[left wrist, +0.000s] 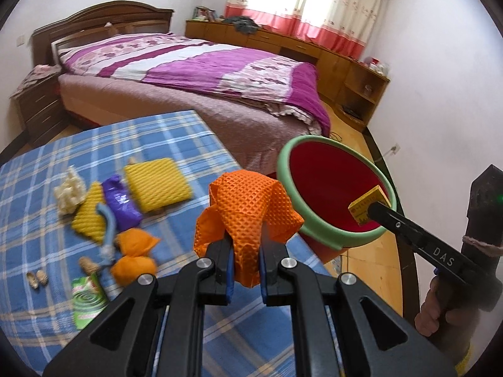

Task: Collect trash
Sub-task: 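Carry the yellow block and orange mesh bag over the bucket and release both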

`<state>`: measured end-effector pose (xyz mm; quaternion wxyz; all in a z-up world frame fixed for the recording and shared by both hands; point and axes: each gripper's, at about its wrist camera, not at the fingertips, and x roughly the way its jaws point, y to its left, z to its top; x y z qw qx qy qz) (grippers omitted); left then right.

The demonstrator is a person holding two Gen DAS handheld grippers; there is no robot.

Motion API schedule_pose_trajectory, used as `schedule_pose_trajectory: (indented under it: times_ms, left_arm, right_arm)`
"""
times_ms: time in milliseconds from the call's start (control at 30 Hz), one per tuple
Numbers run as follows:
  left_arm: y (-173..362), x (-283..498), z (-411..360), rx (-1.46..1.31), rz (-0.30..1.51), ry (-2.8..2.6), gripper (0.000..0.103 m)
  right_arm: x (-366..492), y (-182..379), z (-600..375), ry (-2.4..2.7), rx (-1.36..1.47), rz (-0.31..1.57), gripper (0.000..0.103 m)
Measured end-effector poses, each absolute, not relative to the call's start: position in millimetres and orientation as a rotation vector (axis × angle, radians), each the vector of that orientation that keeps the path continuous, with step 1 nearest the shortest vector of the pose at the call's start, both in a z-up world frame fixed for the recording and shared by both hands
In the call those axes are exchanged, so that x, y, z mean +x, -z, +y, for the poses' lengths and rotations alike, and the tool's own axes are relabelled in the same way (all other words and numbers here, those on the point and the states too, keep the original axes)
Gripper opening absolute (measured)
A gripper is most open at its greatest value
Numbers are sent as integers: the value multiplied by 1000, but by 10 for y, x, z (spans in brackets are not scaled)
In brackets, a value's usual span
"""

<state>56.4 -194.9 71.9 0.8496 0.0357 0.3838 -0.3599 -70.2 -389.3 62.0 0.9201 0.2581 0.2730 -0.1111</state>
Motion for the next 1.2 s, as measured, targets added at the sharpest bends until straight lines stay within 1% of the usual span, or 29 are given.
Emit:
schedule_pose_trajectory:
  times_ms: [500,800,1033,1100,1133,1167,1200]
  left_arm:
    - [-630,525,-2797,209,809,868,11]
    - [-483,585,-3135,233,839,901,11]
    - [-423,561,-3332,276,818,933,12]
    - [-416,552,-3357,275,814,940,16]
    - [-414,548,-3367,274,810,943,20]
    - [-415,542,-3377,275,806,944,25]
    - [-416,536,-3388,278,802,943,28]
  right_arm:
    - [-871,-390,-4451,340,617,571,24]
    - [-919,-313,-4672,376,641,565,26]
    - [-948,-276,-4778,393,654,560,26]
    - [-941,-261,-4799,393,662,563,26]
    - [-938,-249,-4807,392,665,564,26]
    - [-931,-239,-4812,391,668,567,27]
    - [-927,-231,-4823,392,671,568,29]
